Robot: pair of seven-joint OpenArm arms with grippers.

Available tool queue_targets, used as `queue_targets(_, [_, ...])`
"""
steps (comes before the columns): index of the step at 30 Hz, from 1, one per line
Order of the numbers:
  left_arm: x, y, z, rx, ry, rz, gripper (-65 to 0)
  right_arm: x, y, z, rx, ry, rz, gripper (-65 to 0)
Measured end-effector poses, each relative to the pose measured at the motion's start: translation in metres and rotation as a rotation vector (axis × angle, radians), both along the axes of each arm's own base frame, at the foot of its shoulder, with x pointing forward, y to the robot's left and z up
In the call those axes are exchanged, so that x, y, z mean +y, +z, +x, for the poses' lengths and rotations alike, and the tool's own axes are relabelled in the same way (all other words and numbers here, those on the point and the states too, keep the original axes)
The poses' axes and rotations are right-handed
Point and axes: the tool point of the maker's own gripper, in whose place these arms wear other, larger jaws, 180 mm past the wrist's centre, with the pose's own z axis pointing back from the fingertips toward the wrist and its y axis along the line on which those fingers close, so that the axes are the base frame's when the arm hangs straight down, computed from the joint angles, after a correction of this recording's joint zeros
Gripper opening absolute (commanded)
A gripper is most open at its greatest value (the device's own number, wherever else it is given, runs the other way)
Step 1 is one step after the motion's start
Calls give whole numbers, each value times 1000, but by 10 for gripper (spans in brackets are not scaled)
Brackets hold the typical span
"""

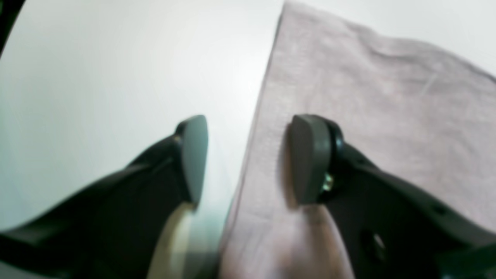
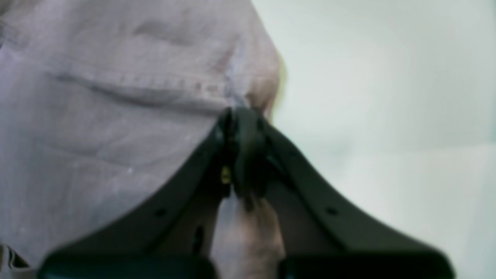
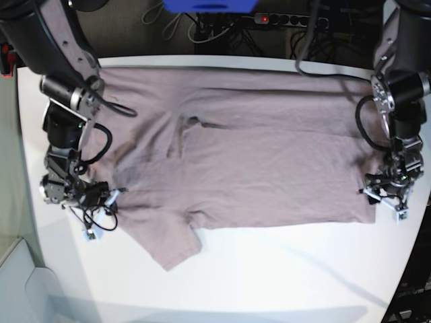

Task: Layout the t-shirt on the table in an organized manner, then fold the t-shirt properly
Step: 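Lift the hem edge with both grippers and fold it toward the collar fold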

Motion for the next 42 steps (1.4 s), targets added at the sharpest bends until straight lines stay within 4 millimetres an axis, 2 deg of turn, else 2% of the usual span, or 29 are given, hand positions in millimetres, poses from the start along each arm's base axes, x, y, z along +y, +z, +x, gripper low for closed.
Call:
queue_targets(7, [-4,-3,-1,-12,-10,1,-326,0,-1,-1,-3,-5,9,-650])
queue_targets(9, [-7,-3,0,-14,-19,-7,-401,0,-1,-1,-3,-5,9,-650])
queue_targets(13, [-18,-5,4,-21,-32,-21,-639,0,-1,-1,-4,-5,10,-650])
queue_targets(14, [-19,-6,3,-21,-33,-17,-650,1,-1,-1,-4,-5,11,-650])
queue_targets(16, [-20,-7,2,-36,-32,-16,-632,1,-1,-1,-3,-5,11,-650])
queue_targets(18, [-19,-7,1,-38,-33,-14,-650,1,-1,-1,-3,-5,11,-650])
queue_targets(23, [-20,-2,2,-29,-41,-12,-648,1,-2,-2,-10,-10,19,-650])
queue_targets(26, [-21,2,-4,-10,-27,-44,-648,-1,0,-2,-12,-10,9,-650])
queue_targets(29, [-24,7,-16,17,-41,-44,-648,-10,3,-10,22,-9,-71,-650])
queue_targets(33, [-30,16,-18,25,-61,-40,-648,-22,14,-24,45,-21,-187,-650])
queue_targets(37, [-29,29,-9,-16,-62,-33,-648,-27,37,-23,-9,-39,-239,-650])
queue_targets(39, [-29,27,-12,-9,-61,-33,-648,-30,44,-23,-23,-49,-257,-650])
queue_targets(42, [-30,24,-14,1,-62,-37,-648,-37,44,-33,-21,-59,-282,-650])
